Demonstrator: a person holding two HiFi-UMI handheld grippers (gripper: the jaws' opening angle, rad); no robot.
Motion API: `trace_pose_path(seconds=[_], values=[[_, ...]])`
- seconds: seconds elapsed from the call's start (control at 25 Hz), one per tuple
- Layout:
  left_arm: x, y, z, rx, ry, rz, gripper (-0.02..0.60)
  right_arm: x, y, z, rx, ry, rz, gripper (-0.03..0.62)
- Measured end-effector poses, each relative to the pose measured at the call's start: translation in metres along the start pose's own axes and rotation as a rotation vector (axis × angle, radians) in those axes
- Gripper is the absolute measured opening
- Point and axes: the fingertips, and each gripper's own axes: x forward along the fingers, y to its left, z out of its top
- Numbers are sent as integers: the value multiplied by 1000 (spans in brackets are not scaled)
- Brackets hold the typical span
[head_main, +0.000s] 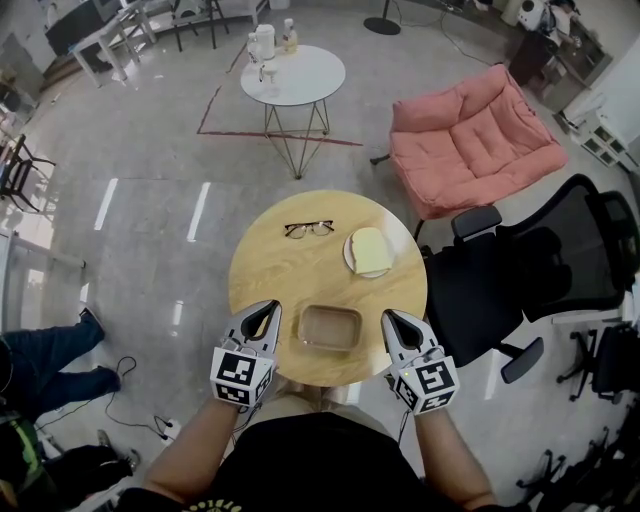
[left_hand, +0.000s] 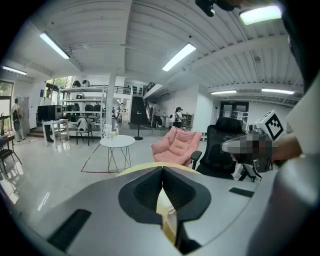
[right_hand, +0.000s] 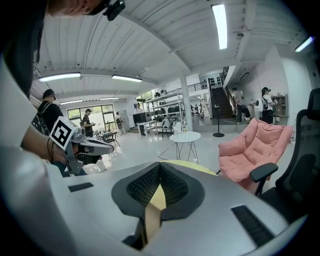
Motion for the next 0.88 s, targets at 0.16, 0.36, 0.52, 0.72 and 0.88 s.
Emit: trace_pose_path(seconds=[0.16,0.36,0.52,0.72,0.88], values=[[10,1,-12,3,32,-9,17,5,-4,-15,9,43,0,15],[22,-5,-34,-11,83,-35,17,9,-8,-31,31,74,-3,15],[30,-4,-48,-23,116,-43,17,14,-7,-46,44,101,5,15],[37,-2,-68,-53,158,-49,17,20,-6,-67,53,141,8,15],[44,-1,-90,-85,224,-64,17,28,-3,-88,73,200,31,17]])
